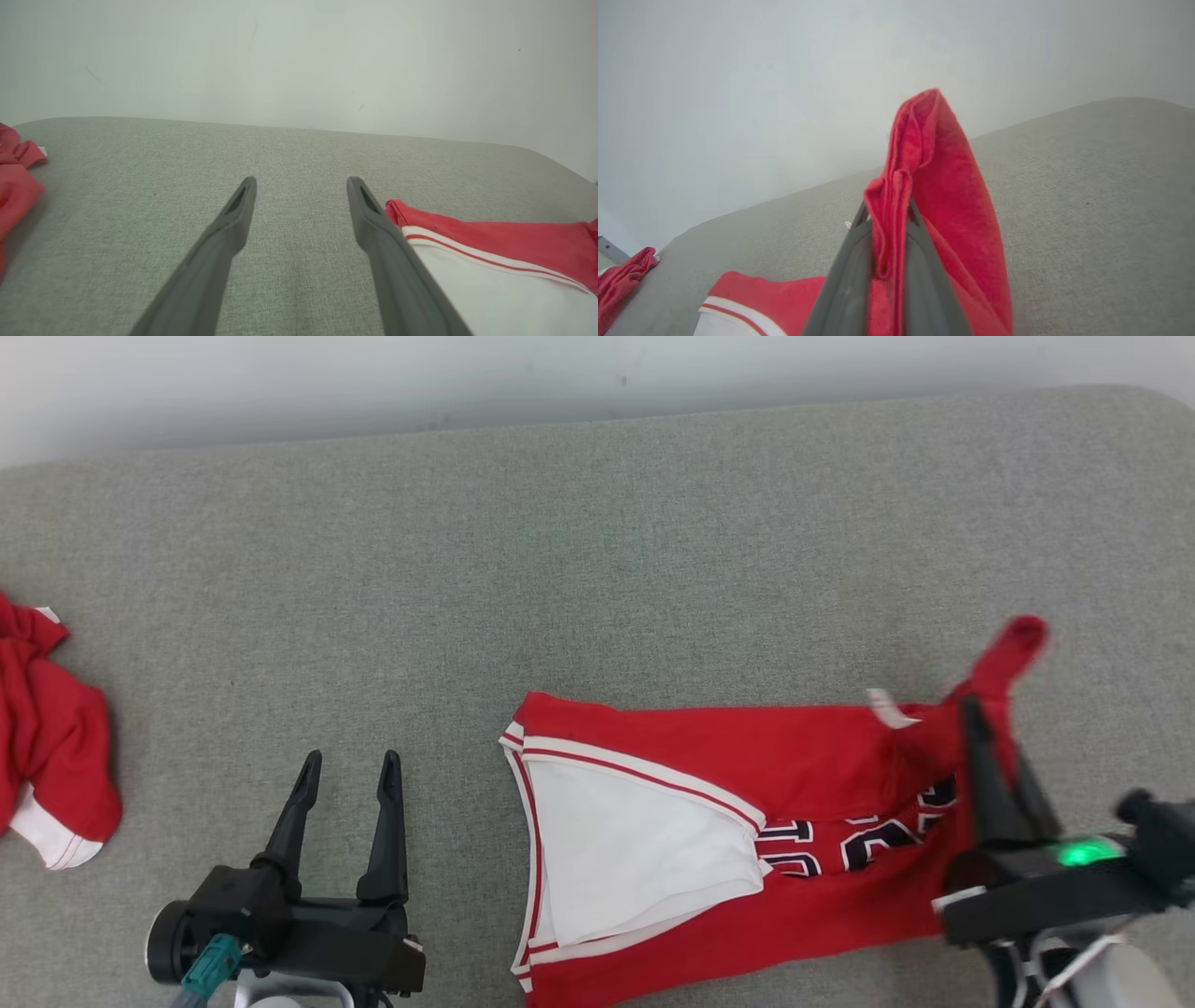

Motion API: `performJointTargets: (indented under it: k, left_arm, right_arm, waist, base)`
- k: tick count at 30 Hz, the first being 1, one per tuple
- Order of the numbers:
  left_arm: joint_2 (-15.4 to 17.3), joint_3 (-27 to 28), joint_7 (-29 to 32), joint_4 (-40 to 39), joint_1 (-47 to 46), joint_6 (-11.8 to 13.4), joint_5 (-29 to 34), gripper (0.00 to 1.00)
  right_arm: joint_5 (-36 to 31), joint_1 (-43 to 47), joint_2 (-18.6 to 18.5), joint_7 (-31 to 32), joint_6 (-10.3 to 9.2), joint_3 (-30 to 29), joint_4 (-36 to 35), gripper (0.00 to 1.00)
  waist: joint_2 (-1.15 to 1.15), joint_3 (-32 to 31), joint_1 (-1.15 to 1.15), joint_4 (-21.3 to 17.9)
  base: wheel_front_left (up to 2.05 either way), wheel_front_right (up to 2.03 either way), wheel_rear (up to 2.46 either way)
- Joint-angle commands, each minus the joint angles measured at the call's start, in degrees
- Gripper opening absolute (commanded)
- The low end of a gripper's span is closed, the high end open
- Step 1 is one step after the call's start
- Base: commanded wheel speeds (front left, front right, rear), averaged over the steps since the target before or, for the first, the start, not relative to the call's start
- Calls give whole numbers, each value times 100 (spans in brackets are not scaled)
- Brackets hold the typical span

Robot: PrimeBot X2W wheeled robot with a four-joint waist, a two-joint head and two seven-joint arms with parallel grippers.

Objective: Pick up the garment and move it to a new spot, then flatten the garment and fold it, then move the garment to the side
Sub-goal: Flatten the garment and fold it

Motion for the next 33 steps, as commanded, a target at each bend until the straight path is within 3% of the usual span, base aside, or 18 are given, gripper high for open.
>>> performJointTargets:
  k: [1, 6, 16, 28, 29, 30, 31, 33]
  left_arm:
    - [19, 7, -43, 23, -24, -24, 8, 100]
    - [17, -26, -43, 48, -96, -27, 5, 100]
    - [-95, -115, -46, 102, -152, -71, -24, 100]
    - [-150, -103, -48, 158, -145, -107, 16, 100]
    - [-154, -100, -48, 162, -138, -111, 21, 100]
    - [-159, -98, -49, 167, -128, -115, 23, 100]
    - [-165, -96, -49, 167, -118, -120, 28, 100]
    - [-173, -92, -49, 166, -102, -135, 37, 100]
  right_arm:
    - [-82, 16, 49, 56, -2, 146, -118, 0]
    - [-198, -212, 323, 237, -2, 1018, -585, 0]
    - [84, -688, 814, 165, -1, 2595, 163, 0]
    - [471, -1028, 900, -48, -1, 3222, 1119, 2]
    - [493, -1031, 907, -22, -1, 3227, 1228, 34]
    - [503, -1049, 914, 26, -1, 3252, 1316, 55]
    - [553, -1074, 957, 4, -1, 3269, 1341, 100]
    - [641, -1091, 998, -30, -1, 3323, 1385, 100]
  waist:
    - [0, 5, 0, 0]
    - [0, 19, 0, 49]
    - [0, 61, 0, 338]
    - [0, 72, 0, 458]
    - [0, 71, 0, 458]
    - [0, 65, 0, 457]
    - [0, 68, 0, 454]
    - [0, 64, 0, 452]
  base:
    - [0, 0, 0]
    - [0, 0, 0]
    - [0, 0, 0]
    - [0, 0, 0]
    - [0, 0, 0]
    - [0, 0, 0]
    - [0, 0, 0]
    - [0, 0, 0]
